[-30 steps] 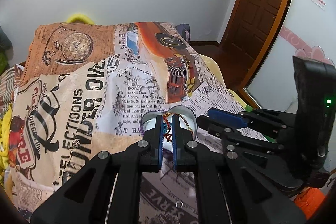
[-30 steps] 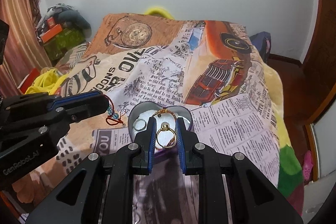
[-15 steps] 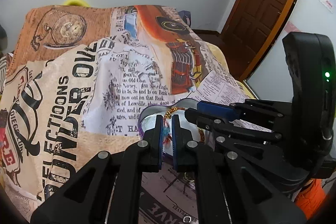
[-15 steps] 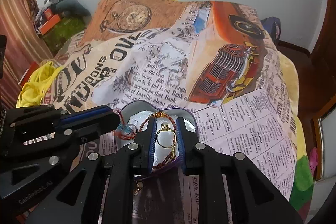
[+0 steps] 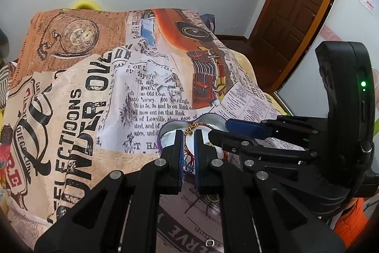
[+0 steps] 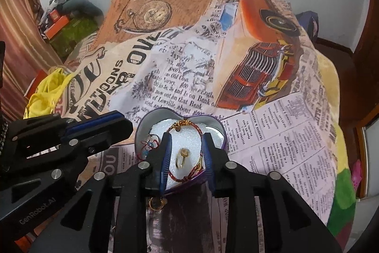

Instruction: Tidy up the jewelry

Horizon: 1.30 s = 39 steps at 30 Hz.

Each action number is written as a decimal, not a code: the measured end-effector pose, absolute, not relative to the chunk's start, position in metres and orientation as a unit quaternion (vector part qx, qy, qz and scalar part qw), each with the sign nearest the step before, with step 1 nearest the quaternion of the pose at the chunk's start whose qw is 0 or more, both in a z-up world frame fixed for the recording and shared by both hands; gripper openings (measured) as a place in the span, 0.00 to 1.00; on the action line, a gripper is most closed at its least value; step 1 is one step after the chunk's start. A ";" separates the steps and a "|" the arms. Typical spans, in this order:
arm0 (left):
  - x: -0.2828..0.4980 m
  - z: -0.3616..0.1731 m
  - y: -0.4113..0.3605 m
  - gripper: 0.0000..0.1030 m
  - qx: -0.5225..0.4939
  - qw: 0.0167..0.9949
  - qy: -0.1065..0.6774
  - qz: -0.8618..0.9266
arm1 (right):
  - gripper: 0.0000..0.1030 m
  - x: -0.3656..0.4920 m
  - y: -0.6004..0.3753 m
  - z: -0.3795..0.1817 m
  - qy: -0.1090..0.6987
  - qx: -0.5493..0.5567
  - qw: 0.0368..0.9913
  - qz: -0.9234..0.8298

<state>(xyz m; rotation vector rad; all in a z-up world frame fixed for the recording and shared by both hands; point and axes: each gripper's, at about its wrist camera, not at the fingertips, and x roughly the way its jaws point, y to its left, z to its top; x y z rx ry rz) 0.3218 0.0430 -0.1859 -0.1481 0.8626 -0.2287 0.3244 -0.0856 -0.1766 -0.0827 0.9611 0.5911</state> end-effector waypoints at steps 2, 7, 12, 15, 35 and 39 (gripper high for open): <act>0.318 -0.181 0.043 0.10 -0.071 0.901 0.415 -0.110 | 0.24 0.319 -0.086 -0.170 0.449 -0.046 0.849 0.276; 0.305 -0.164 0.041 0.19 -0.064 0.906 0.404 -0.107 | 0.26 0.308 -0.091 -0.154 0.433 -0.054 0.858 0.272; 0.287 -0.147 0.041 0.20 -0.055 0.912 0.393 -0.099 | 0.33 0.293 -0.098 -0.137 0.419 -0.054 0.866 0.266; 0.275 -0.140 0.041 0.21 -0.051 0.915 0.390 -0.092 | 0.36 0.283 -0.102 -0.126 0.406 -0.057 0.873 0.262; 0.206 -0.163 0.051 0.27 -0.025 0.897 0.435 -0.068 | 0.36 0.216 -0.118 -0.129 0.401 -0.065 0.881 0.244; 0.199 -0.178 0.048 0.27 -0.024 0.891 0.447 -0.079 | 0.36 0.208 -0.120 -0.144 0.421 -0.057 0.871 0.249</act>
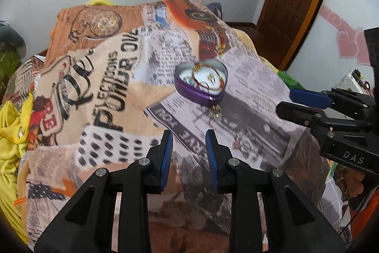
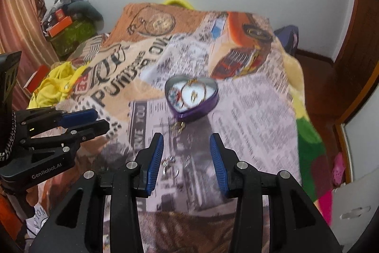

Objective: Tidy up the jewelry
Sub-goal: 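Open both tools and lift them back from the tin toward the remaining jewelry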

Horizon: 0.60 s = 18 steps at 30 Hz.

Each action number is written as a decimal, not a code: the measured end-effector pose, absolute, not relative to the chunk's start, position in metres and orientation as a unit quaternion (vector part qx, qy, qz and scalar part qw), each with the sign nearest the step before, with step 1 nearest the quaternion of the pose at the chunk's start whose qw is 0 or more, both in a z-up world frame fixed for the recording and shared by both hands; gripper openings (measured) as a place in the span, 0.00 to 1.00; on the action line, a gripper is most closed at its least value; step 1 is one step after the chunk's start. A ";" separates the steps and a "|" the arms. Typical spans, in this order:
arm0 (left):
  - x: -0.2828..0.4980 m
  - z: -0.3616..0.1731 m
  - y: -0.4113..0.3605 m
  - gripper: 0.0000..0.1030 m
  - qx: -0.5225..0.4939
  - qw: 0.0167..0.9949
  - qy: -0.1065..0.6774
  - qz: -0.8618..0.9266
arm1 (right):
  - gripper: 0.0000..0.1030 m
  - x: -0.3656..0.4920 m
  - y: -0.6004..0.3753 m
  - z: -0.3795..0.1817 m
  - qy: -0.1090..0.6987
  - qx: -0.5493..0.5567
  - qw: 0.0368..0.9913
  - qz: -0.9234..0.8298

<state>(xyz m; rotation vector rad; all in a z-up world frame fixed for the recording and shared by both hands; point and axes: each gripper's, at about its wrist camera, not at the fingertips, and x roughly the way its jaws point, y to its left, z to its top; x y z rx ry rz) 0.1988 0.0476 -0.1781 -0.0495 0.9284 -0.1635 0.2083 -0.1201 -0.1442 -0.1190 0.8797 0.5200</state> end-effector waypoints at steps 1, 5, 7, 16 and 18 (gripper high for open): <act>0.198 -0.181 0.046 0.27 -0.023 0.889 0.450 -0.081 | 0.36 0.208 -0.121 -0.149 0.427 -0.052 0.867 0.250; 0.194 -0.194 0.043 0.27 -0.022 0.882 0.462 -0.091 | 0.36 0.202 -0.120 -0.169 0.453 -0.038 0.852 0.260; 0.191 -0.199 0.042 0.27 -0.020 0.881 0.464 -0.091 | 0.36 0.200 -0.117 -0.179 0.464 -0.039 0.844 0.265; 0.182 -0.209 0.047 0.27 -0.024 0.880 0.463 -0.102 | 0.36 0.201 -0.105 -0.212 0.495 -0.053 0.824 0.269; 0.180 -0.209 0.048 0.27 -0.030 0.882 0.459 -0.105 | 0.36 0.201 -0.105 -0.212 0.490 -0.053 0.827 0.269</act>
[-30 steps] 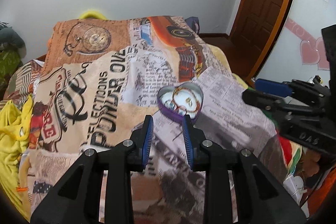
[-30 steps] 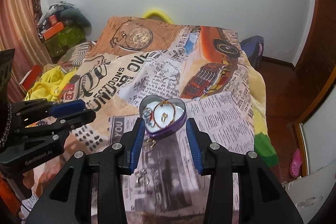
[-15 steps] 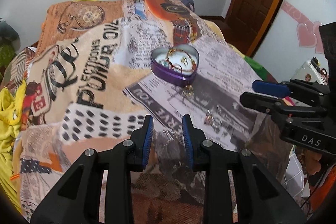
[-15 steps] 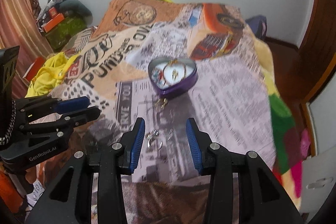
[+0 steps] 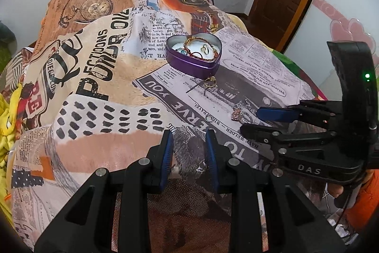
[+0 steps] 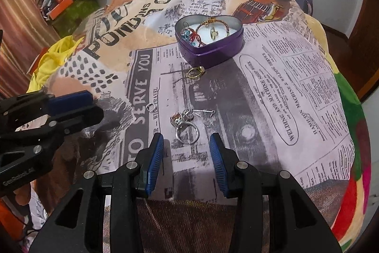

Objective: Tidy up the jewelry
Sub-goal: 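Open both tools and lift them back from the tin toward the remaining jewelry, then grasp a silver ring with the right tool while the left tool grasps a small silver charm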

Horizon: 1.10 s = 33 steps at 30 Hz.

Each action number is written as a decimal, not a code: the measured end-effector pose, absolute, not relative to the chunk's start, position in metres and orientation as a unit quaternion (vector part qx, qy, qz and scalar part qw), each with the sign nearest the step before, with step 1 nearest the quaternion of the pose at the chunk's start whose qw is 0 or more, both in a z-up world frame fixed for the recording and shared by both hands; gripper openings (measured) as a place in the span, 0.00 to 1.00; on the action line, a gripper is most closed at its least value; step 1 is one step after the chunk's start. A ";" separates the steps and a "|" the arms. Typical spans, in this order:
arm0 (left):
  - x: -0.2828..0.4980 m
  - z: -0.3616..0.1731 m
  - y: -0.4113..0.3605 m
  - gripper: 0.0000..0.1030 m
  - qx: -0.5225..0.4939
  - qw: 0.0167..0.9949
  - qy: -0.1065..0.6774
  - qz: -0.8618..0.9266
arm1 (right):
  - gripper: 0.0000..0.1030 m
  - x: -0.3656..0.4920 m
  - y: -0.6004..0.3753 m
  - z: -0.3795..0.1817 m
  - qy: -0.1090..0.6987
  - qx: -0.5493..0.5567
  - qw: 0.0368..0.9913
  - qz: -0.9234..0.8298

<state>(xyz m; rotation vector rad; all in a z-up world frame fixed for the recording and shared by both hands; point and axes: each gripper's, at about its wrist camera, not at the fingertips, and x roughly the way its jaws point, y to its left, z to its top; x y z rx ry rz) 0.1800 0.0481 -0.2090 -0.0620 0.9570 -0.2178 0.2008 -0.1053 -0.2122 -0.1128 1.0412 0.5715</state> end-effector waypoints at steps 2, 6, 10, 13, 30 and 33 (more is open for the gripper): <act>0.180 -0.211 0.050 0.27 -0.039 0.881 0.458 -0.107 | 0.36 0.200 -0.103 -0.214 0.486 -0.058 0.830 0.269; 0.181 -0.214 0.051 0.27 -0.045 0.881 0.458 -0.111 | 0.36 0.197 -0.092 -0.215 0.473 -0.086 0.833 0.275; 0.183 -0.215 0.052 0.27 -0.049 0.879 0.459 -0.116 | 0.35 0.199 -0.089 -0.215 0.468 -0.089 0.832 0.283; 0.185 -0.216 0.052 0.27 -0.050 0.878 0.461 -0.118 | 0.21 0.203 -0.087 -0.216 0.465 -0.093 0.834 0.281; 0.210 -0.232 0.028 0.27 -0.034 0.859 0.495 -0.128 | 0.18 0.201 -0.118 -0.204 0.449 -0.057 0.852 0.265; 0.216 -0.237 0.020 0.27 -0.024 0.858 0.499 -0.123 | 0.18 0.201 -0.125 -0.201 0.442 -0.057 0.858 0.255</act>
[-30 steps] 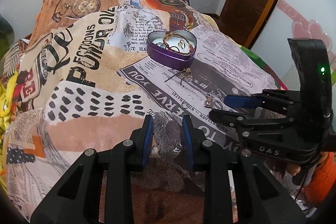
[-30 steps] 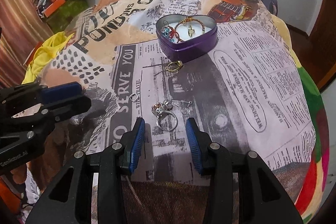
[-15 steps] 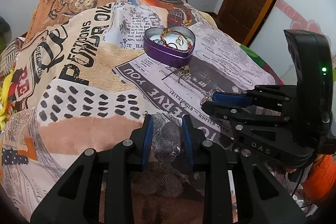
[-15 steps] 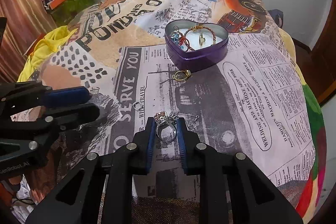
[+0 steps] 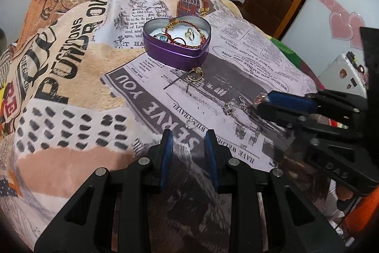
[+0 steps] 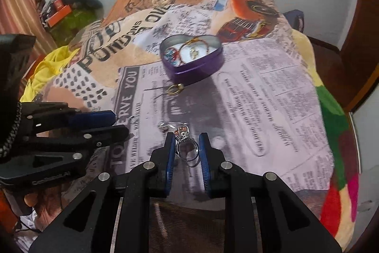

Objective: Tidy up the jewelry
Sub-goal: 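Grasp a silver ring with the right tool while the left tool grasps a small silver charm, then carry the silver ring and charm with both tools into the heart tin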

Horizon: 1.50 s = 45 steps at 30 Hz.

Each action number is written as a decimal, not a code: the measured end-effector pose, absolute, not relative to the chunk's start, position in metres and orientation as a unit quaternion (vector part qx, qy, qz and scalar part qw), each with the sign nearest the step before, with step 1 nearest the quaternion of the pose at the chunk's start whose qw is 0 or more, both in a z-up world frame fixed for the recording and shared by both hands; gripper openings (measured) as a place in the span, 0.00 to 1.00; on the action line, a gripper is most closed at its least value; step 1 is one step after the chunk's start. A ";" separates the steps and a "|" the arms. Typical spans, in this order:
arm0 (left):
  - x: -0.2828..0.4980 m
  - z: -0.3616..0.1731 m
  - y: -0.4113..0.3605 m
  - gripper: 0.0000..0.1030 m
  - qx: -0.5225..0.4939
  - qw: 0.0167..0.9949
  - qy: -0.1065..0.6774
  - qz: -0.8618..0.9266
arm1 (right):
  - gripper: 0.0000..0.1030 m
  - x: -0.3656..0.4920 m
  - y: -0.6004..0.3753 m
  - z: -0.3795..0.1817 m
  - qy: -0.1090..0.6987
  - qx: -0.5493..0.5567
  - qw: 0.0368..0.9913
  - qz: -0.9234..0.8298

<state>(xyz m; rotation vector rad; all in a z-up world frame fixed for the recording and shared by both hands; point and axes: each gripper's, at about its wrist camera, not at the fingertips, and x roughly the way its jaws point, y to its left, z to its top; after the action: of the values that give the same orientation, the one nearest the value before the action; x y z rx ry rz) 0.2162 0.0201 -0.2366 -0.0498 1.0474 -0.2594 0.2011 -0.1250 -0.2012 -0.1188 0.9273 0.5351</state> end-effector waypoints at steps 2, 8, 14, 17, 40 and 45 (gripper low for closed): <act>0.220 -0.239 0.017 0.27 -0.021 0.856 0.501 -0.124 | 0.18 0.202 -0.129 -0.200 0.440 -0.051 0.860 0.255; 0.230 -0.244 0.011 0.27 -0.014 0.855 0.504 -0.121 | 0.18 0.204 -0.134 -0.199 0.434 -0.043 0.864 0.252; 0.232 -0.245 0.011 0.11 -0.004 0.861 0.499 -0.103 | 0.18 0.203 -0.135 -0.199 0.431 -0.042 0.865 0.252; 0.233 -0.245 0.014 0.09 -0.011 0.862 0.497 -0.100 | 0.18 0.202 -0.136 -0.197 0.431 -0.042 0.866 0.250; 0.237 -0.179 0.034 0.09 -0.040 0.899 0.423 -0.102 | 0.18 0.223 -0.134 -0.157 0.381 -0.034 0.893 0.237; 0.249 -0.170 0.033 0.09 -0.045 0.906 0.408 -0.106 | 0.18 0.234 -0.130 -0.146 0.366 -0.032 0.899 0.237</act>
<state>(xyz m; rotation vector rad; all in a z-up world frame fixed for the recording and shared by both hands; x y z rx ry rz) 0.2493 0.0328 -0.1695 -0.0923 0.8429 -0.2195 0.2339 -0.1302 -0.1465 -0.0671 0.7574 0.4916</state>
